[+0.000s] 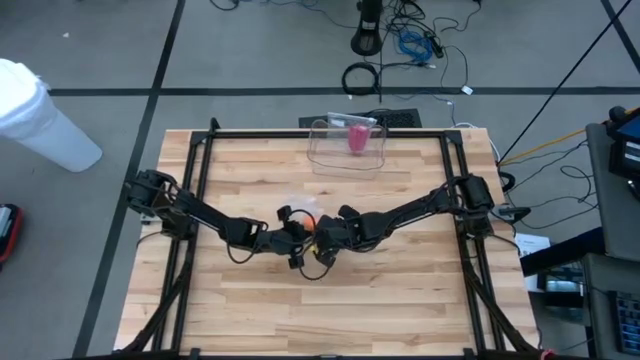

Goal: Roll bandage
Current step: Put the orange bandage into the zip bag

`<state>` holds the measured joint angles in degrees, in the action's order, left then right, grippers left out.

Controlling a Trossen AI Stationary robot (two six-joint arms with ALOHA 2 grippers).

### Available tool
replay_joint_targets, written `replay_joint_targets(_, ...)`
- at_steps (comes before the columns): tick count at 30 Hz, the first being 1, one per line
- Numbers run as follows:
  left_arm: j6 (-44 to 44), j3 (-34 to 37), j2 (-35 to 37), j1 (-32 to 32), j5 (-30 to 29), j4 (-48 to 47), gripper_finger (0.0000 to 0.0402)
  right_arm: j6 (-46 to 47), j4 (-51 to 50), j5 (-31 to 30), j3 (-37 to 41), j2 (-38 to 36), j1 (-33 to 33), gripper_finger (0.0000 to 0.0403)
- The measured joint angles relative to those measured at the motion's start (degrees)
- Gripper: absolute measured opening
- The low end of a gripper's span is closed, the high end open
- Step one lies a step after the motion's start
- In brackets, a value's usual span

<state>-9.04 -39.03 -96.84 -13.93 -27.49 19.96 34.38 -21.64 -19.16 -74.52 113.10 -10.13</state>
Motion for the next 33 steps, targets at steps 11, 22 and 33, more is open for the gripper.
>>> replay_joint_targets(11, 0.30, -0.08, 3.30, 0.04, 2.00, -1.92, 0.0000, -11.28, -1.14, -12.59, -0.02, -0.95, -3.93, 0.0189)
replay_joint_targets(22, -0.39, -0.07, 7.65, -0.04, 3.02, -3.75, 0.0000, -11.85, -5.85, -17.19, -0.09, -8.38, -8.77, 0.0183)
replay_joint_targets(33, -1.02, -0.07, 7.61, 0.71, 7.94, 1.88, 0.0000, -11.29, -6.10, -18.56, -0.09, -7.67, -8.86, 0.0182)
